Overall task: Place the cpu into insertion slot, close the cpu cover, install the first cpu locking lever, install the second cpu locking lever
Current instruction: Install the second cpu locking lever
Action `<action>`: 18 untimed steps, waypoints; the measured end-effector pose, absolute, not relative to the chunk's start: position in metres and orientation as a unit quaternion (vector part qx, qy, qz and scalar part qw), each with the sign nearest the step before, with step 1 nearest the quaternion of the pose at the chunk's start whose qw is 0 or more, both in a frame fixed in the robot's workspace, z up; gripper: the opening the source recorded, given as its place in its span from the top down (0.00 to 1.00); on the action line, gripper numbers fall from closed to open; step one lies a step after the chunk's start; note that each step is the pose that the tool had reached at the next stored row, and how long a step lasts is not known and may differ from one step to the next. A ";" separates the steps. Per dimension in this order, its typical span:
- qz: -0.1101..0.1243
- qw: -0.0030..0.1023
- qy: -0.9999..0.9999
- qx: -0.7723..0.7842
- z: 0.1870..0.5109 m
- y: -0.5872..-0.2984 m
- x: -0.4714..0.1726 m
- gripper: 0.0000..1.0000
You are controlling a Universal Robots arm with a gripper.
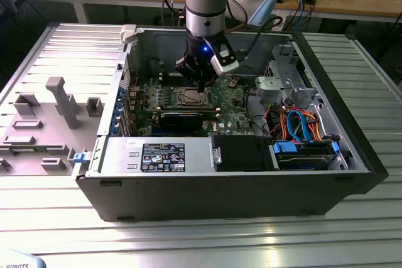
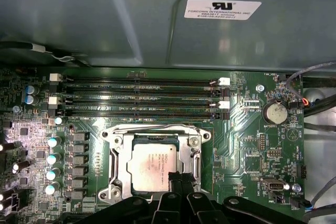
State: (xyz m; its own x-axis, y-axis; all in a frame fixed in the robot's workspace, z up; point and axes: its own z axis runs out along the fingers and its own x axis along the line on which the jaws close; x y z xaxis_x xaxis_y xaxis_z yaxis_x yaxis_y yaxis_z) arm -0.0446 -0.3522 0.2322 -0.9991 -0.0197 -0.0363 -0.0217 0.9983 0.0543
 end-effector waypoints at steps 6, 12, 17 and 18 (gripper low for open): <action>0.027 0.018 0.999 -0.010 0.232 -0.357 -0.045 0.89; 0.027 0.018 0.999 -0.010 0.243 -0.357 -0.045 0.89; 0.027 0.018 0.999 -0.010 0.243 -0.360 -0.045 0.89; 0.027 0.018 0.999 -0.010 0.243 -0.364 -0.045 0.89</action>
